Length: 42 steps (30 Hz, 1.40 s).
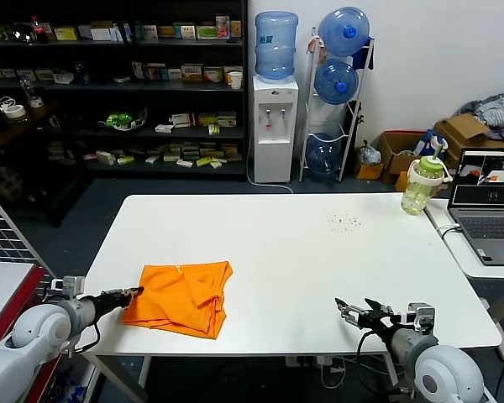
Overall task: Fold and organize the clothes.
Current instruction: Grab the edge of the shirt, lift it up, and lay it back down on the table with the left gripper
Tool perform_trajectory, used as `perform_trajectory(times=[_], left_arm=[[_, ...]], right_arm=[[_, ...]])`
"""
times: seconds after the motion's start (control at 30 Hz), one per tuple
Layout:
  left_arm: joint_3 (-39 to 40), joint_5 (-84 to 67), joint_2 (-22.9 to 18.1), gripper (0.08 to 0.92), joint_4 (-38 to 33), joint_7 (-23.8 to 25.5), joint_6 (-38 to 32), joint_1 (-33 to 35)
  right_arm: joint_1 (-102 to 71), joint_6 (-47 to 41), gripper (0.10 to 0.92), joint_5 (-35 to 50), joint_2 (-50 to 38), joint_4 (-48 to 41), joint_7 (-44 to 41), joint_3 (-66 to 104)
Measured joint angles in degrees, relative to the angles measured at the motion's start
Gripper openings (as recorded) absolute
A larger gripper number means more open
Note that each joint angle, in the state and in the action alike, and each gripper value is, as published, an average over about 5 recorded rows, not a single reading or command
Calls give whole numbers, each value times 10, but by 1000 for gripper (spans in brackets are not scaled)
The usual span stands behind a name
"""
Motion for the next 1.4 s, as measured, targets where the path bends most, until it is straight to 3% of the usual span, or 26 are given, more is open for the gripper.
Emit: perform_trajectory(times=[0.53,1.13,1.4], left_arm=[[-99,-9,35,90,-107,-97,32,58],[-178,5,138,90,-59,-154,34,108],[-167,-72,123,90,-137,-225,53,105]], right_arm=[[14,9,823,-5,2,-3,-9,-6],[17,19,823,-15,4,-2,-21,-7],[7,15,823,-25,13,7,-14,1]])
